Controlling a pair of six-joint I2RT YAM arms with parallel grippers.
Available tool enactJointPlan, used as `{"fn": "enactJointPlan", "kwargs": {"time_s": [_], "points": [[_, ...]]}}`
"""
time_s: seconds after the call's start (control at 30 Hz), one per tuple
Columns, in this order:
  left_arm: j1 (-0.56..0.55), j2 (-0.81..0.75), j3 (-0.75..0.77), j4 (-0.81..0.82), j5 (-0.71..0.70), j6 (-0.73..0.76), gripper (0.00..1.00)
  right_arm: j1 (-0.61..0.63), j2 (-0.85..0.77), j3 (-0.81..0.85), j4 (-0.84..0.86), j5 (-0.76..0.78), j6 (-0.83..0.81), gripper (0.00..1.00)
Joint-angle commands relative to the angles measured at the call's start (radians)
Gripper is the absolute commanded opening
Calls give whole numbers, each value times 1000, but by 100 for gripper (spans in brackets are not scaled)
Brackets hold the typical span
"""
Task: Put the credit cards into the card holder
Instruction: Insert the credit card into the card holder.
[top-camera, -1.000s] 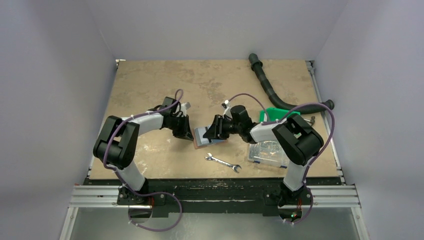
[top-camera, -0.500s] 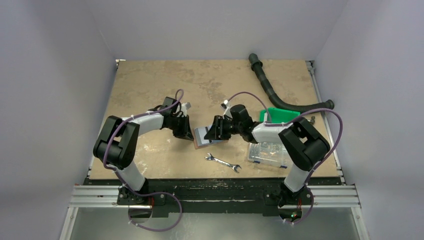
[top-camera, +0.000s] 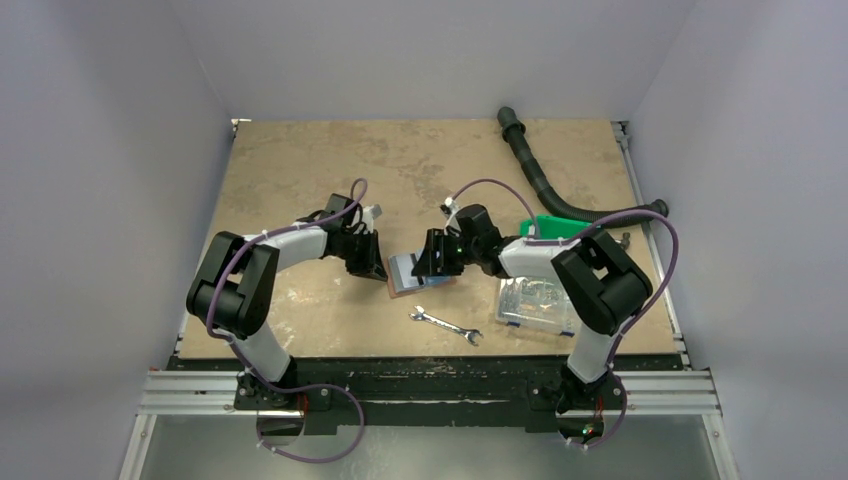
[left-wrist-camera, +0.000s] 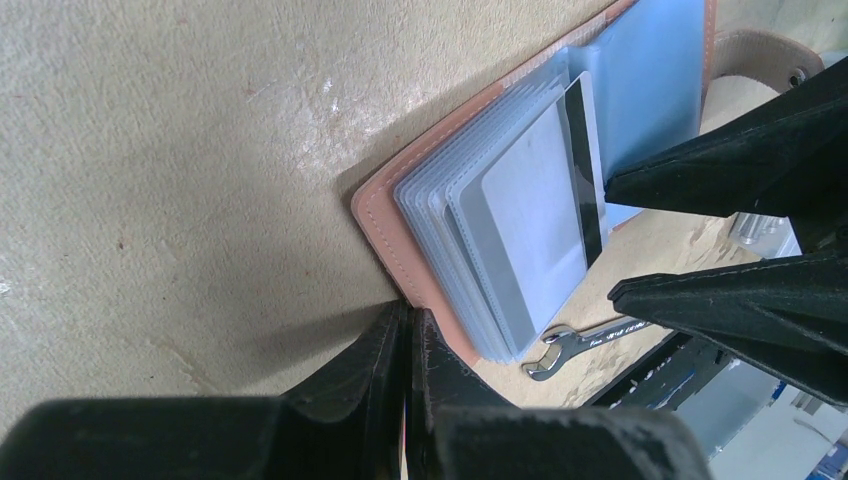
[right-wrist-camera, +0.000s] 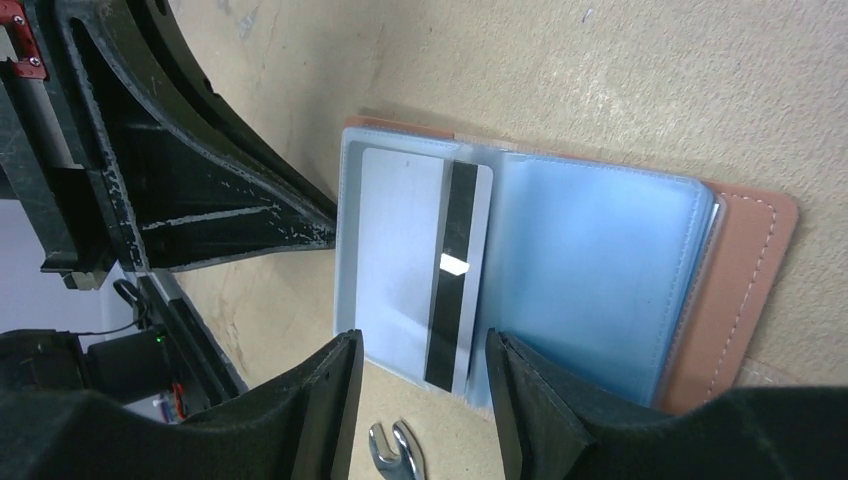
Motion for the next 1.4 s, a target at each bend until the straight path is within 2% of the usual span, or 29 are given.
{"fn": "enactJointPlan", "kwargs": {"time_s": [0.0,0.27,0.47,0.53,0.7,0.9,1.37], "points": [[-7,1,2,-23,-49,23,0,3,27,30,39,-8,3,56],[-7,4,3,-21,-49,24,0,19,58,10,239,-146,126,55],[-7,1,1,-23,-53,24,0,33,48,14,256,-175,140,55],[-7,1,1,-24,-54,24,0,27,12,11,206,-140,122,55],[-7,1,3,-25,-53,26,0,19,-52,56,-44,13,-24,59],[-7,3,6,-24,-52,26,0,13,-33,66,-96,45,-69,62],[-7,8,10,-27,-56,29,0,26,82,68,139,-105,49,60]]}}
